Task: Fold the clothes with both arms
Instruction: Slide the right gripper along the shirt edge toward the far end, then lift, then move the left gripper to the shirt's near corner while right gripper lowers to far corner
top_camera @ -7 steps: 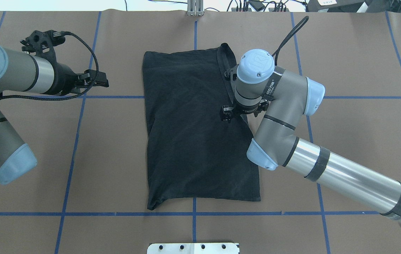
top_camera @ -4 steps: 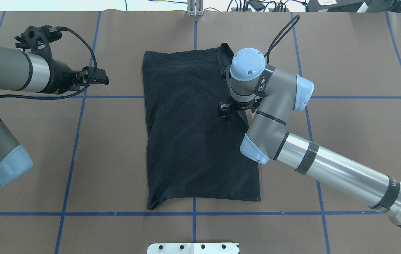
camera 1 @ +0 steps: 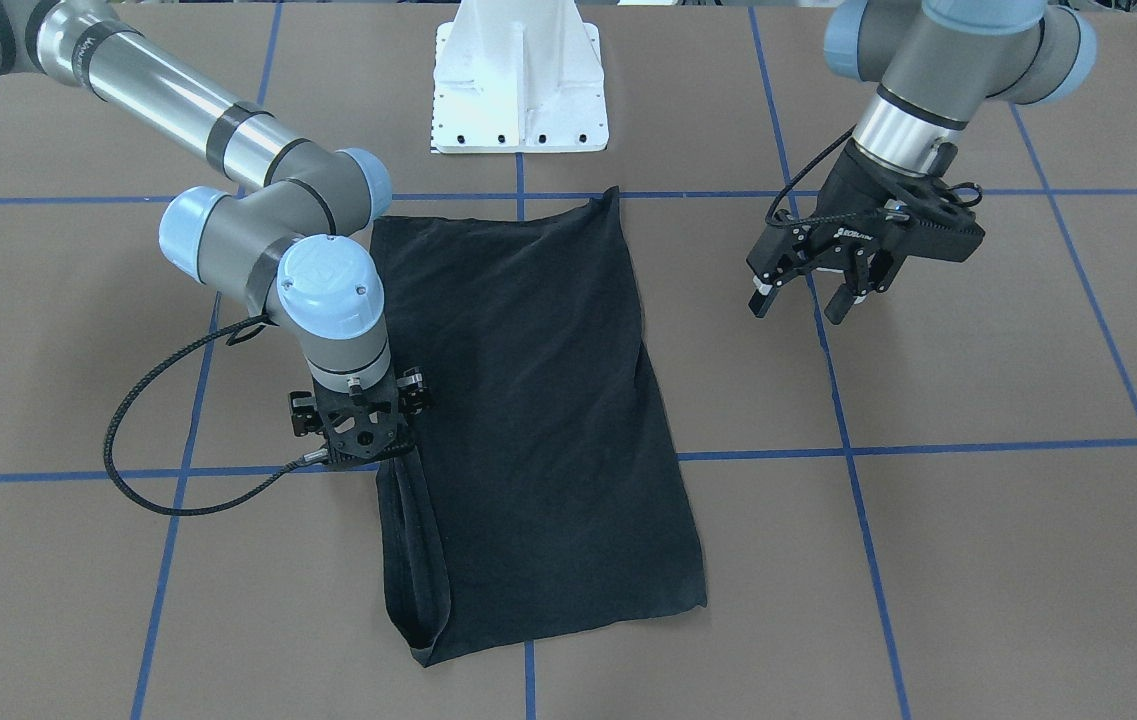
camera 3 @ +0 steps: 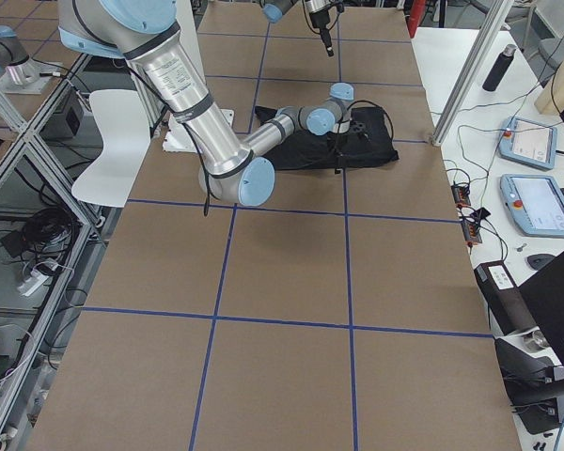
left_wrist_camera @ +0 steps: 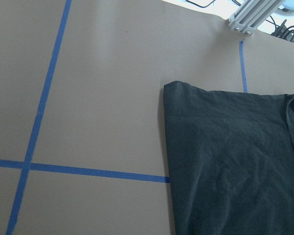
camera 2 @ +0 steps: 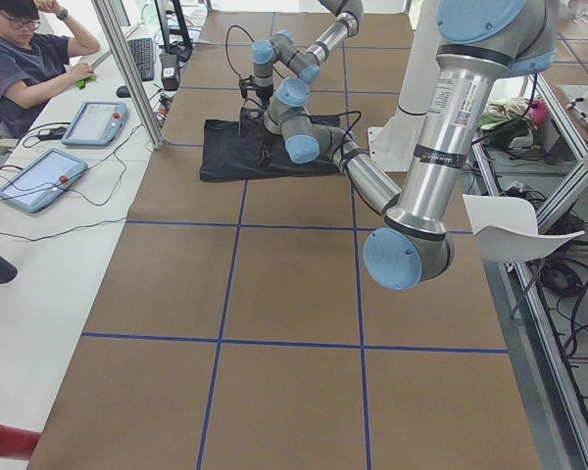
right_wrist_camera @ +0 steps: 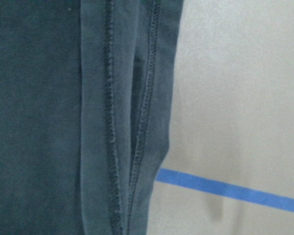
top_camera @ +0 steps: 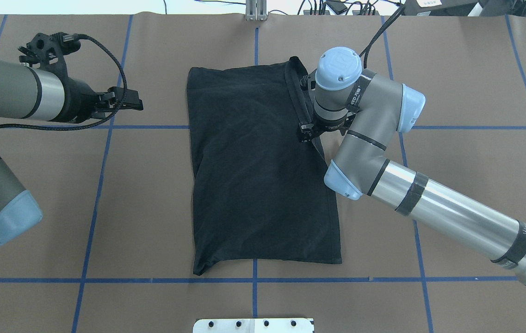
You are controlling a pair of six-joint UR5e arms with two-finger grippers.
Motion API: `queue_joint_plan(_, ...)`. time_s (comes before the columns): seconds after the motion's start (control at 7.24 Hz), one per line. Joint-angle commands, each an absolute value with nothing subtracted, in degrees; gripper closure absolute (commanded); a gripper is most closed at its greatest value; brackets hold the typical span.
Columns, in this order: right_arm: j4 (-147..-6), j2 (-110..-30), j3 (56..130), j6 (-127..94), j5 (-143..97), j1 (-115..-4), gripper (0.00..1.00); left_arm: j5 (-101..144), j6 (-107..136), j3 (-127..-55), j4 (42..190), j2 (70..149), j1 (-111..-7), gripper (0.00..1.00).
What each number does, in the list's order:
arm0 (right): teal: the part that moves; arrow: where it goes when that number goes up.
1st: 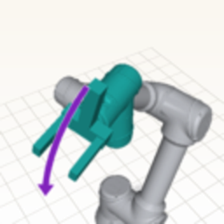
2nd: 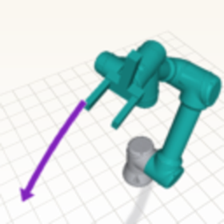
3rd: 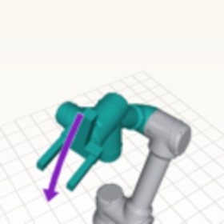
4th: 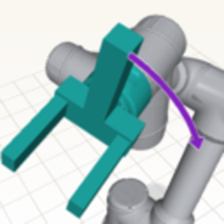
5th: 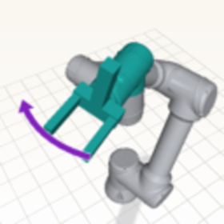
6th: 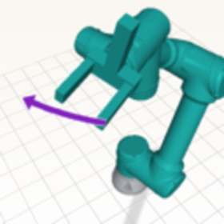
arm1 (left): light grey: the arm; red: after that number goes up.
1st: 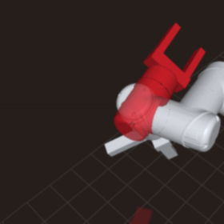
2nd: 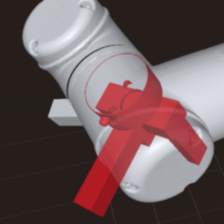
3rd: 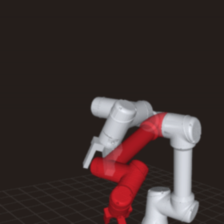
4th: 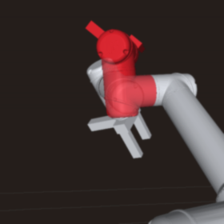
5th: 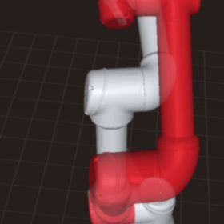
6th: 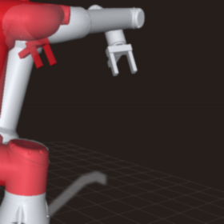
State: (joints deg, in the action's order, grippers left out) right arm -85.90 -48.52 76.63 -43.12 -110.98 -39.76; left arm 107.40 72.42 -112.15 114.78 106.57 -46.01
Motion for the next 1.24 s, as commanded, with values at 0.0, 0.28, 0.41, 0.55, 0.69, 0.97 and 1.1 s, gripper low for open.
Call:
queue_joint_plan(0.0,-85.96,-49.13,76.38,-41.49,-112.05,-41.91,0.00,107.40,72.42,-112.15,114.79,106.87,-45.97,0.00)
queue_joint_plan(0.28,-85.96,-51.06,76.46,-36.93,-114.33,-44.98,0.00,107.40,72.51,-112.15,114.70,106.79,-45.88,0.00)
queue_joint_plan(0.41,-85.78,-51.76,76.46,-36.57,-115.04,-45.43,0.00,107.40,72.51,-112.15,114.70,106.79,-45.88,0.00)
queue_joint_plan(0.55,-85.96,-51.51,76.81,-36.56,-116.53,-46.57,0.00,107.49,72.51,-112.15,114.70,106.70,-45.88,0.00)
queue_joint_plan(0.69,-85.87,-50.46,77.77,-37.00,-119.15,-47.80,0.00,107.58,72.51,-112.15,114.70,106.61,-45.97,0.00)
queue_joint_plan(0.97,-85.78,-52.71,84.86,-40.84,-121.11,-47.99,0.00,108.10,73.47,-113.98,114.79,106.35,-45.53,0.00)
queue_joint_plan(1.1,-85.35,-55.69,90.91,-45.48,-122.42,-47.90,0.00,108.19,79.05,-115.13,115.39,106.26,-44.83,0.00)
